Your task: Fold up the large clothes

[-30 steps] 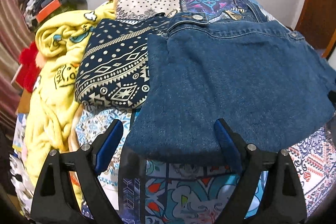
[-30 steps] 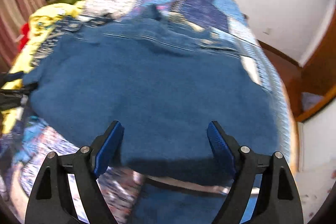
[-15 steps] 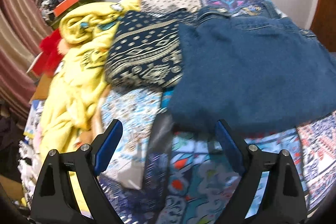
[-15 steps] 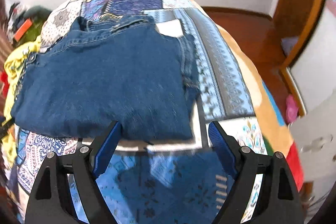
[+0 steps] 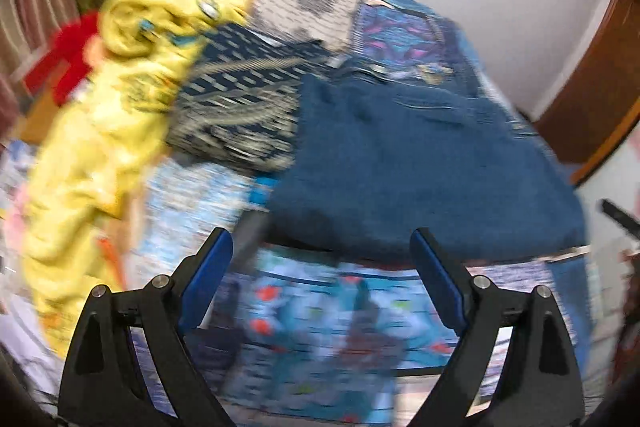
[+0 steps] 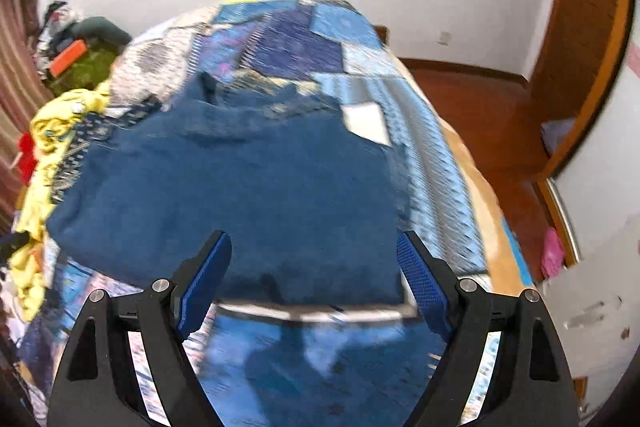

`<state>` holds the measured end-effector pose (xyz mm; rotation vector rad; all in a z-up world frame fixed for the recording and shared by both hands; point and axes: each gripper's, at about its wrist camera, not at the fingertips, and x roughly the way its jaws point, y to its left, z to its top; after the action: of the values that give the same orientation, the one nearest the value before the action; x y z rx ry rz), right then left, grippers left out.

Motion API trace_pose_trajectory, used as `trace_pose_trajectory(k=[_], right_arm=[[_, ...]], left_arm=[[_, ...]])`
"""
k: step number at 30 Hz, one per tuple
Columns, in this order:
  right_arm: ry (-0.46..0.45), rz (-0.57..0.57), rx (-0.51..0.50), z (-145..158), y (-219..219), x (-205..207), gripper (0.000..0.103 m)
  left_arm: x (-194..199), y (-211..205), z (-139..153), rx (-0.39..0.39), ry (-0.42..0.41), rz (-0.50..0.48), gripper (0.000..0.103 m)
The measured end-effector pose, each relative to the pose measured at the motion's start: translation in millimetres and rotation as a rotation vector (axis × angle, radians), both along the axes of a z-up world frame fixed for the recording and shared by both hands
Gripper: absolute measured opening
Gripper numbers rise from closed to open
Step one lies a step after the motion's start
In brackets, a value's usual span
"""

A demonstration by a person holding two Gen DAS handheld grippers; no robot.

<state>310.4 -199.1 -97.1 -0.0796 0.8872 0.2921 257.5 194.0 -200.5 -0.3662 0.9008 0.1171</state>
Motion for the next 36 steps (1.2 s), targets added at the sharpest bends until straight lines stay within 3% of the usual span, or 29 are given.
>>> trace_pose_trajectory(k=[3,11,13,17,21,26,28,31,32,36], right_arm=[[0.008,0.063,-0.008,-6.3,26.8,1.7,0.083],[0.083,0.188,-0.134,-53.9,74.0,4.9,0.082],[0.065,0.192,-0.176,-61.1,78.2,2.1,0.082],[0.079,0.194,-0.140,-62.2,71.5,4.3,0.083],[0.087,0.188,-0.120,-64.9,71.1,5.1,0.086],[0.081,0.186,-0.133,-65.0,74.3,2.8,0.087],[0.084,0.185,-0.130,-64.7,73.4,3.7,0.087],[0.091,0.178,-0.131,-63.7,74.0,4.9,0.088],[0.096,0.172,-0.135,-62.8,74.4,5.2,0.088],[0.117,0.170,-0.165,-58.1,76.9,5.3,0.088]], left_arm=[[11.5,-7.8,-16.3,-0.139,0.024,-0.021,0.090],[32.1,-20.8,-54.6,-0.335,0.077,-0.040,0.090],[37.2,-20.4,-59.2,-0.361,0.072,-0.043,0.090],[51.1,-14.9,-66.2,-0.391,0.061,-0.049,0.090],[67.5,-1.3,-86.3,-0.542,0.031,-0.001,0.090],[77.7,15.9,-98.9,-0.642,-0.034,0.095,0.072],[78.5,27.0,-110.3,-0.711,-0.062,0.167,0.052],[71.3,37.0,-125.0,-0.849,-0.098,0.269,0.040],[68.5,35.6,-124.0,-0.848,-0.109,0.284,0.039],[65.9,21.3,-81.1,-0.656,-0.166,0.264,0.028]])
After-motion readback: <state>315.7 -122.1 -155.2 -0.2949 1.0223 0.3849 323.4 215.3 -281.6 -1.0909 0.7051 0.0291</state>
